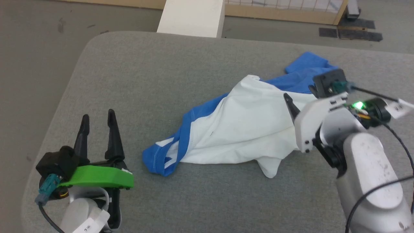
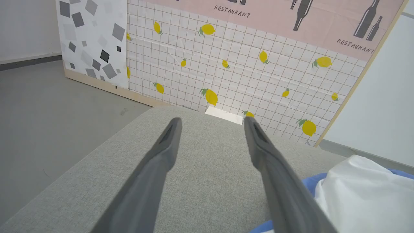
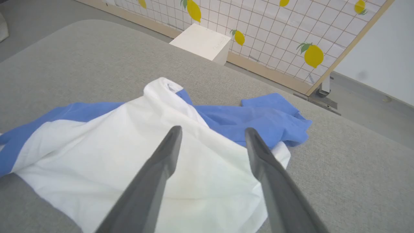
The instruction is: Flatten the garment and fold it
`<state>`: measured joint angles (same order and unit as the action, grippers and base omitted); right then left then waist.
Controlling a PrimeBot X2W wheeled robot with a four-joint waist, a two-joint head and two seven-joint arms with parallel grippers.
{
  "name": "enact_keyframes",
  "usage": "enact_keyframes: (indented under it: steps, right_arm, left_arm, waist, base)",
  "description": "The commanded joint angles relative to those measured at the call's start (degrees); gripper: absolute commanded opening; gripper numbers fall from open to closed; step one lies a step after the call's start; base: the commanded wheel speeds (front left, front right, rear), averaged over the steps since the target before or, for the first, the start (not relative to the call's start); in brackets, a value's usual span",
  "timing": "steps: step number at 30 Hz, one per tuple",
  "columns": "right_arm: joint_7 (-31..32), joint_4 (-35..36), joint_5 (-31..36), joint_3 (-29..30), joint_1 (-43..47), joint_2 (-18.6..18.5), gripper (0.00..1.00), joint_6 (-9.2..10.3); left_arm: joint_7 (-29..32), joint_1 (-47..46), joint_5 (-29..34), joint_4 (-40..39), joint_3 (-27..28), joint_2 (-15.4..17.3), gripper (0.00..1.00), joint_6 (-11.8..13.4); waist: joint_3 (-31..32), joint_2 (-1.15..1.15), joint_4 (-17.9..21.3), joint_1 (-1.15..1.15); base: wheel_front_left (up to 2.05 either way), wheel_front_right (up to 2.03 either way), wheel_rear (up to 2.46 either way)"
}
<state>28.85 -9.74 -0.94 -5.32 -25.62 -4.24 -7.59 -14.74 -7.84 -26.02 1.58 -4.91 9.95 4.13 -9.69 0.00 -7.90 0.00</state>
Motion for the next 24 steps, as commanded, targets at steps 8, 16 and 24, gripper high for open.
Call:
enact_keyframes:
  steps: [8,16,24]
  right_arm:
    - [5.29,-12.47,0.47,-7.82,-10.52,-3.48,1.00,0.10]
    - [0.94,-15.99,-2.08,-7.72,-12.19,-3.56,0.00,0.10]
    - [-7.19,-2.43,-4.97,4.71,-2.92,-3.52,0.00,0.10]
  left_arm:
    - [-0.25,-2.69,4.13,2.84,3.19,-3.90,1.00,-4.75]
    - [-0.26,-2.99,6.10,4.07,6.20,-5.87,1.00,-7.15]
    - [-0.26,-1.78,7.79,4.26,7.32,-6.53,1.00,-8.26]
  waist:
    - [-5.44,0.00,-5.05,0.00]
    - [-4.09,0.00,-4.25,0.00]
    - [0.07,0.00,-0.11,0.00]
  base:
    - [0.00,0.00,0.00]
    - [0.00,0.00,0.00]
    - [0.00,0.00,0.00]
